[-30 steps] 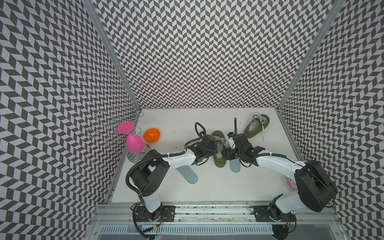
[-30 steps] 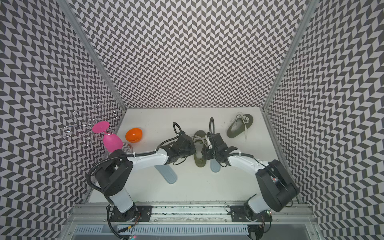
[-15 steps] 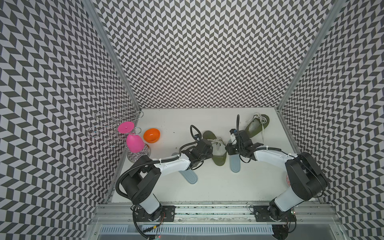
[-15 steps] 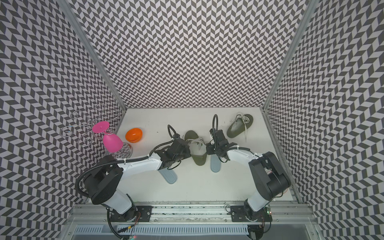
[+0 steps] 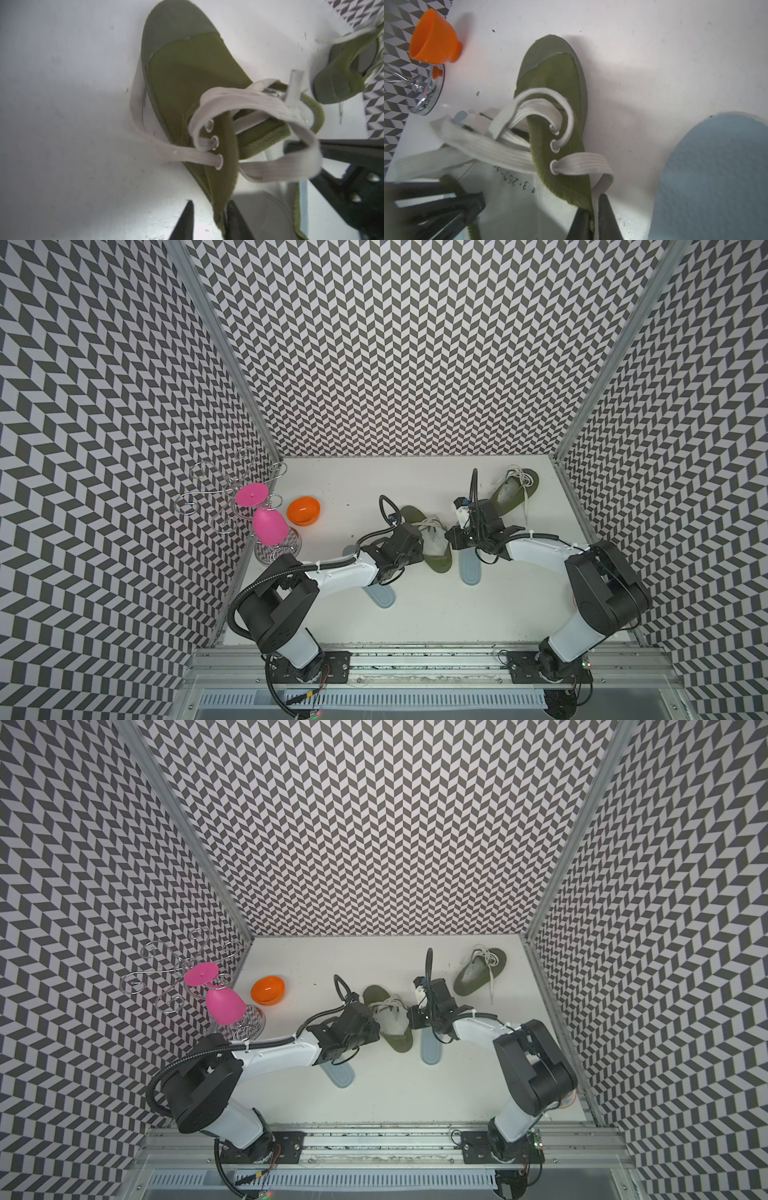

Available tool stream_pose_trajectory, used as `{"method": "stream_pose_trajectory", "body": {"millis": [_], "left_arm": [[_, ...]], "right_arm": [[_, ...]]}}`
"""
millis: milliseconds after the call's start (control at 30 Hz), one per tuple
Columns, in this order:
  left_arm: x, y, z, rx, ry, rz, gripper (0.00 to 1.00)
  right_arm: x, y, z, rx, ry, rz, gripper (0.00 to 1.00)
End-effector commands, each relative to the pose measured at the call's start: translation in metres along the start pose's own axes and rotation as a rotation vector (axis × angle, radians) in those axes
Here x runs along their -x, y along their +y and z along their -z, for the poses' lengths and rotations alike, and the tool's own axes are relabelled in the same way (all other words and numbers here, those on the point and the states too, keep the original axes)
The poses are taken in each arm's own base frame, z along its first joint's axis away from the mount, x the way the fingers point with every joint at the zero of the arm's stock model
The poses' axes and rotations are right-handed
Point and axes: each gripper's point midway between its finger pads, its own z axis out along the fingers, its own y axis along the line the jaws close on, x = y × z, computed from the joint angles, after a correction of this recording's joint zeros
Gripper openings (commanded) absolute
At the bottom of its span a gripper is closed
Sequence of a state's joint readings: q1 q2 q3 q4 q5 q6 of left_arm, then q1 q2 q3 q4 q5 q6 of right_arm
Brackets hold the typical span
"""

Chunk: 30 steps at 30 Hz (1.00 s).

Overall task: Insert the insole into the shoe
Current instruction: Adjust the shoe at the center of the board.

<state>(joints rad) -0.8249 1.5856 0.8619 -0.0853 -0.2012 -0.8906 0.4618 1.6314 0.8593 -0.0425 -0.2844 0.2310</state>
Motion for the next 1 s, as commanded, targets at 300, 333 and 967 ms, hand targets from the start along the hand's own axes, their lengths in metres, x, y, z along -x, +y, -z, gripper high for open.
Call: {"method": "stream_pose_trajectory", "body": {"millis": [300,333,967], "left_arm": [[0.026,0.005,0.038,0.154,0.004,-0.307,0.77],[0.031,0.005,0.043,0.174,-0.005,-0.318,0.79],[0.062,-0.028,0.002,0.212,0.167,-0.955,0.88]], "right_arm": [[0.016,0.01,-0.003,0.026,-0.029,0.02,0.18],[0.016,0.01,-0.003,0.024,-0.028,0.021,0.18],[0.011,0.007,-0.011,0.02,0.01,0.022,0.21]]}}
